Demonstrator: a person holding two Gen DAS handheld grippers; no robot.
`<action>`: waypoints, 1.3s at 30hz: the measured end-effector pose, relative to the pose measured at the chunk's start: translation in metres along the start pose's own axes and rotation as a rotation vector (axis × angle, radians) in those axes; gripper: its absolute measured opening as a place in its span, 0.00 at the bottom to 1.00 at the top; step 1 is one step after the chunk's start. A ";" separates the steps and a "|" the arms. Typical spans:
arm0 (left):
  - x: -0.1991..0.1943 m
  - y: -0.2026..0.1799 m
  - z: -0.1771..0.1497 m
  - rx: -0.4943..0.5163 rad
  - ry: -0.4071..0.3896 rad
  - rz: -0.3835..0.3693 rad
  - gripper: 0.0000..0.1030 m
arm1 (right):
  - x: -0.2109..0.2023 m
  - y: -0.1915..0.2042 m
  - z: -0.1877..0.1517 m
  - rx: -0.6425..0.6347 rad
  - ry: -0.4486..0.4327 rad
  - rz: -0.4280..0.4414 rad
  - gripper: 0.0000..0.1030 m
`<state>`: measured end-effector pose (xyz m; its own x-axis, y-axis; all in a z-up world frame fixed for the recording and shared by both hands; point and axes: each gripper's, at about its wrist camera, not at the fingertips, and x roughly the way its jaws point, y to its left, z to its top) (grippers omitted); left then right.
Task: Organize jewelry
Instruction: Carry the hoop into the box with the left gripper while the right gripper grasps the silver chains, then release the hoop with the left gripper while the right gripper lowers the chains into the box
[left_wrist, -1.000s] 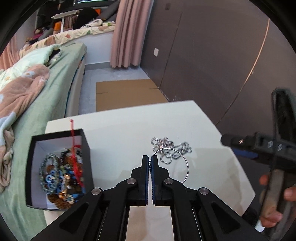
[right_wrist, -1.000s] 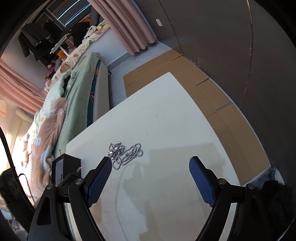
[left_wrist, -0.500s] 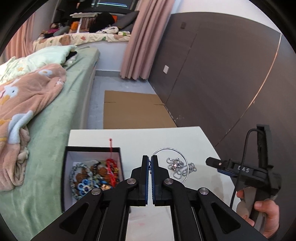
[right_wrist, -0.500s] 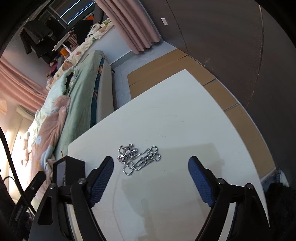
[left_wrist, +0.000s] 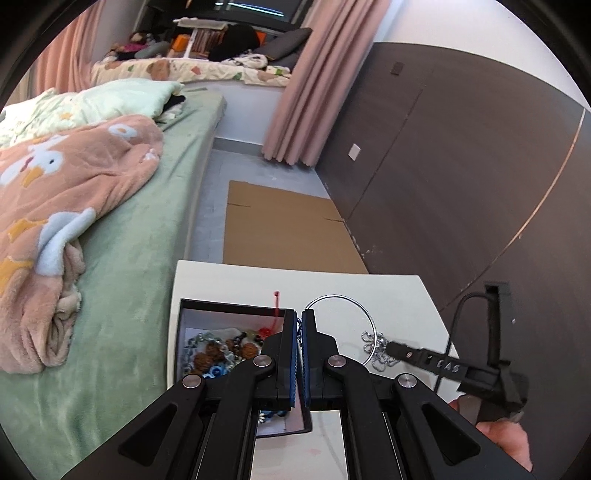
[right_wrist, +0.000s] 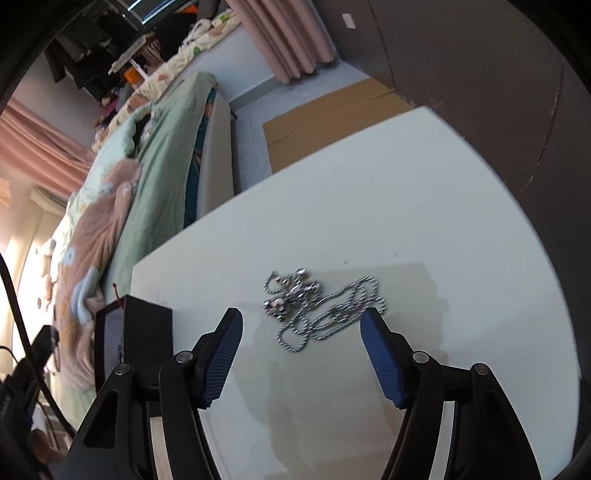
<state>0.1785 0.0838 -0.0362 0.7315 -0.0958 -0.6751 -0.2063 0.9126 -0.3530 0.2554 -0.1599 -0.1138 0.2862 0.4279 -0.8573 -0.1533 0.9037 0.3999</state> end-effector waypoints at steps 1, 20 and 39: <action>0.000 0.002 0.000 -0.005 0.001 0.000 0.02 | 0.004 0.001 0.000 0.007 0.015 -0.001 0.66; 0.006 0.026 -0.002 -0.050 0.025 0.052 0.02 | 0.034 0.059 -0.009 -0.211 -0.077 -0.385 0.42; 0.024 0.029 -0.009 -0.073 0.130 0.055 0.27 | -0.007 0.019 -0.002 -0.031 -0.090 -0.181 0.15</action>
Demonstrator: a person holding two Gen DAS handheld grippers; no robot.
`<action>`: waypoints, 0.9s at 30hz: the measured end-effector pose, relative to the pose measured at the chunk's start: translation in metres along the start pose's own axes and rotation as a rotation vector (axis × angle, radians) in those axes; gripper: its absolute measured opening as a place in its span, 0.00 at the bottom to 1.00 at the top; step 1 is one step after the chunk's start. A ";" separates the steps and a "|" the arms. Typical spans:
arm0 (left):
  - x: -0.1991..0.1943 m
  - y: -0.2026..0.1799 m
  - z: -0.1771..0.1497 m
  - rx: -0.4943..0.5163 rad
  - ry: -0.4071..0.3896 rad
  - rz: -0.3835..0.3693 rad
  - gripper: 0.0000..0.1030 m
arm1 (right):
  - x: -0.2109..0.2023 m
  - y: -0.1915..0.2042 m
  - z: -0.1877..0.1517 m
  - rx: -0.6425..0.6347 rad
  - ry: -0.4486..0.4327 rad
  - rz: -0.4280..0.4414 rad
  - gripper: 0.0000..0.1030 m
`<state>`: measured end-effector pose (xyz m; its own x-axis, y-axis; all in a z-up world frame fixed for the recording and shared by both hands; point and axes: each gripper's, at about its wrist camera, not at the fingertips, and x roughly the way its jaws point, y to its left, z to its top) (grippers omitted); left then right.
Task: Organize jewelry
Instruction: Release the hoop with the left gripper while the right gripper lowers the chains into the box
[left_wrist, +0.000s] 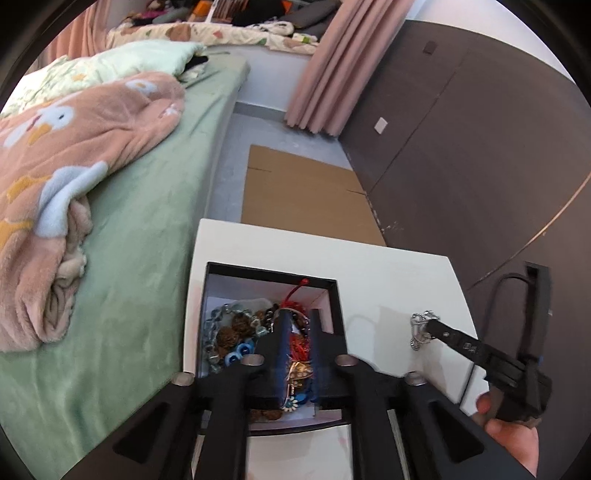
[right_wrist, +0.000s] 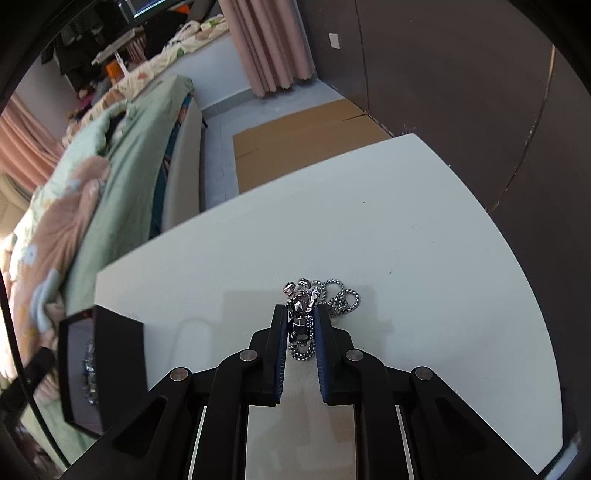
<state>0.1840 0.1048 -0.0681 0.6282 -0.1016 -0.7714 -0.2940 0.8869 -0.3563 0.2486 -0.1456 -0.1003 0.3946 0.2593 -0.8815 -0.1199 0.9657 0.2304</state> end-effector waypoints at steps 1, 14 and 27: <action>-0.001 0.001 0.001 -0.008 -0.005 0.000 0.47 | -0.003 -0.001 0.000 0.008 -0.005 0.017 0.15; -0.019 0.008 0.012 -0.039 -0.074 -0.031 0.68 | -0.067 0.020 0.008 -0.018 -0.128 0.190 0.15; -0.057 0.034 0.026 -0.071 -0.206 -0.054 1.00 | -0.134 0.099 0.028 -0.165 -0.223 0.242 0.15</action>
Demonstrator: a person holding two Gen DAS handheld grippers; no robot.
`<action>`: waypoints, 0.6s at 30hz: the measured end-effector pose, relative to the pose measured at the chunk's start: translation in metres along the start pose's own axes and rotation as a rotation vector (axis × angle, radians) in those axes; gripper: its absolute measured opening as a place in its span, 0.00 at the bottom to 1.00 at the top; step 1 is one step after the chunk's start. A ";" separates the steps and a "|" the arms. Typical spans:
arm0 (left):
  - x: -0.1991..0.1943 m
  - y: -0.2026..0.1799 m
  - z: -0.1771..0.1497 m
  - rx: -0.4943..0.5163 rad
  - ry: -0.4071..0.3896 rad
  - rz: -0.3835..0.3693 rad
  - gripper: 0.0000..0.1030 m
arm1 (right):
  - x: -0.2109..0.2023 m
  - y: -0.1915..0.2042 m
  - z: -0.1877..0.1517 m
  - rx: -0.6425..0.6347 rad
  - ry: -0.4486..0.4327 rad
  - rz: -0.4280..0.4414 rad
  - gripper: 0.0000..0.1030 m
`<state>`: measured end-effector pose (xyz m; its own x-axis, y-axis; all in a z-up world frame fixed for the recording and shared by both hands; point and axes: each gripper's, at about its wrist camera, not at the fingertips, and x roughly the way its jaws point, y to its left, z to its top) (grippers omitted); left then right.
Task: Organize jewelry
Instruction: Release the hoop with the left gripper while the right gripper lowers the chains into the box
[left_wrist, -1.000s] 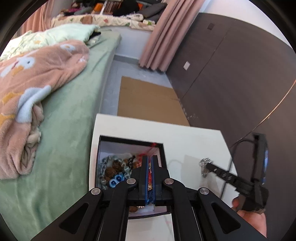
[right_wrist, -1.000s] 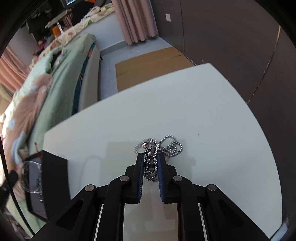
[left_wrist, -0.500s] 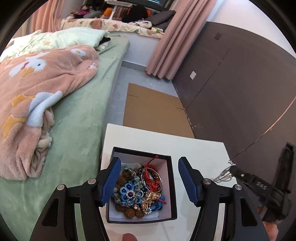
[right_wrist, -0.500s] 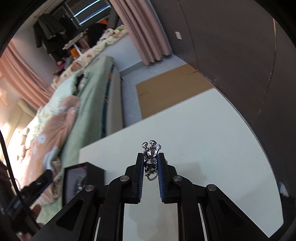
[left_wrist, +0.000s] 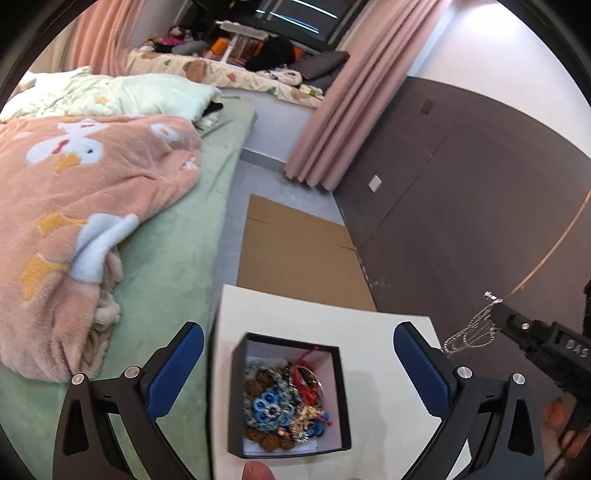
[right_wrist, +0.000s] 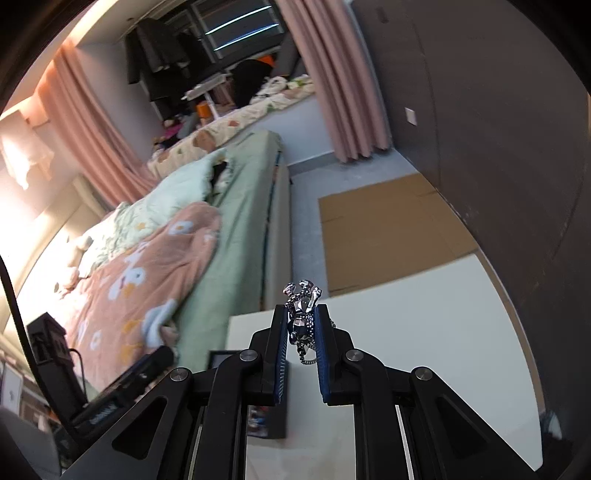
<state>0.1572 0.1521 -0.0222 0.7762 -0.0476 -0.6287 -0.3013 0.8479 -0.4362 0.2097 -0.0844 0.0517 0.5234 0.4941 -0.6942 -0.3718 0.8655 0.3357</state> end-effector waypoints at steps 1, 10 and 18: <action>-0.001 0.004 0.001 -0.011 -0.004 0.007 1.00 | 0.000 0.007 0.003 -0.010 0.000 0.007 0.15; -0.015 0.033 0.009 -0.070 -0.030 0.015 1.00 | 0.011 0.065 0.002 -0.088 0.024 0.065 0.15; -0.022 0.059 0.014 -0.145 -0.028 0.008 1.00 | 0.038 0.085 -0.013 -0.122 0.070 0.064 0.15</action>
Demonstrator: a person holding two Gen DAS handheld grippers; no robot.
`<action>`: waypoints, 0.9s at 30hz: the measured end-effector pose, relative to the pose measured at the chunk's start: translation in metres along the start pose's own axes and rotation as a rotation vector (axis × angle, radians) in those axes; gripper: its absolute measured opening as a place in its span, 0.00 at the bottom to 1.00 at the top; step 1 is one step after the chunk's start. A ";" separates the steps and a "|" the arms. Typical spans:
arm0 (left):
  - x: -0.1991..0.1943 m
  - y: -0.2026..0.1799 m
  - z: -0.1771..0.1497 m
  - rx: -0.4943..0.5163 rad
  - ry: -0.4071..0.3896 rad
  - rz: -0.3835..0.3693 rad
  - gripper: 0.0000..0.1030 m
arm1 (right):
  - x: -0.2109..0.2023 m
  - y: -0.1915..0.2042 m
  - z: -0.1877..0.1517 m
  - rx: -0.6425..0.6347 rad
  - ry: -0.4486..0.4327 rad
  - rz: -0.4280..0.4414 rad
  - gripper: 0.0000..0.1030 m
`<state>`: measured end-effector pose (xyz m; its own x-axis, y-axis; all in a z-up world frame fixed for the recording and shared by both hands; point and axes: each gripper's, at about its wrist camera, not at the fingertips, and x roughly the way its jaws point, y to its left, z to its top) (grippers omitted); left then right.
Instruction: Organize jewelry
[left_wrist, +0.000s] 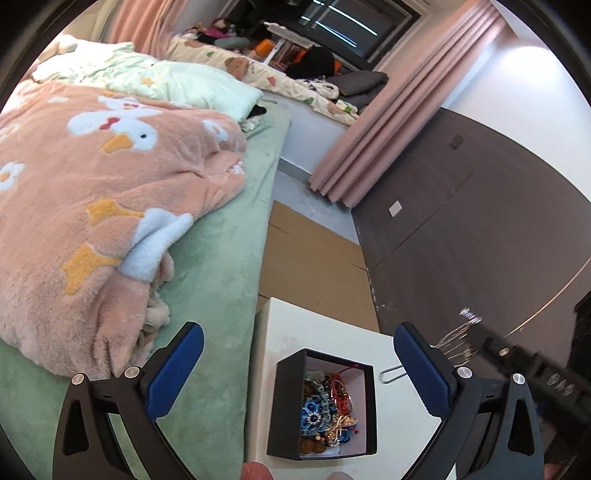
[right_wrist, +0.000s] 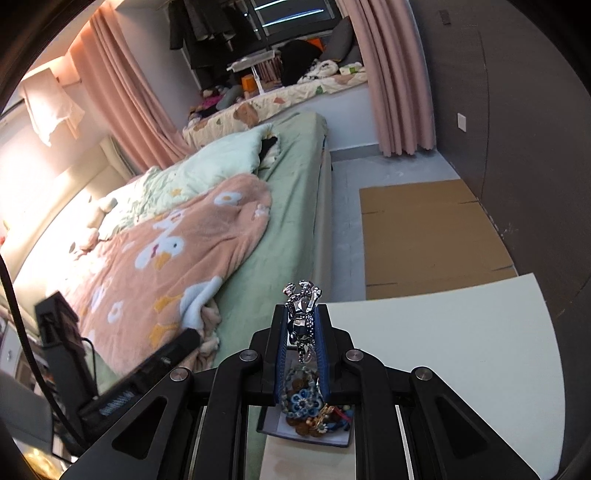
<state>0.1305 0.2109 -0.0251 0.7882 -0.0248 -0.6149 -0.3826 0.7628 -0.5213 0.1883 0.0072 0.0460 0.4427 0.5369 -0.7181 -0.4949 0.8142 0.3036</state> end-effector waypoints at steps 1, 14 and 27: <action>-0.001 0.001 0.000 0.001 -0.003 0.004 1.00 | 0.005 0.000 -0.002 -0.001 0.004 0.000 0.15; -0.007 -0.028 -0.010 0.103 0.000 0.001 1.00 | -0.007 -0.042 -0.020 0.074 0.053 -0.044 0.49; -0.043 -0.079 -0.042 0.213 0.052 0.019 1.00 | -0.100 -0.089 -0.044 0.088 0.012 -0.096 0.69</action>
<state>0.1064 0.1243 0.0179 0.7537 -0.0378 -0.6561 -0.2825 0.8828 -0.3754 0.1554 -0.1289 0.0627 0.4758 0.4534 -0.7537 -0.3826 0.8783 0.2868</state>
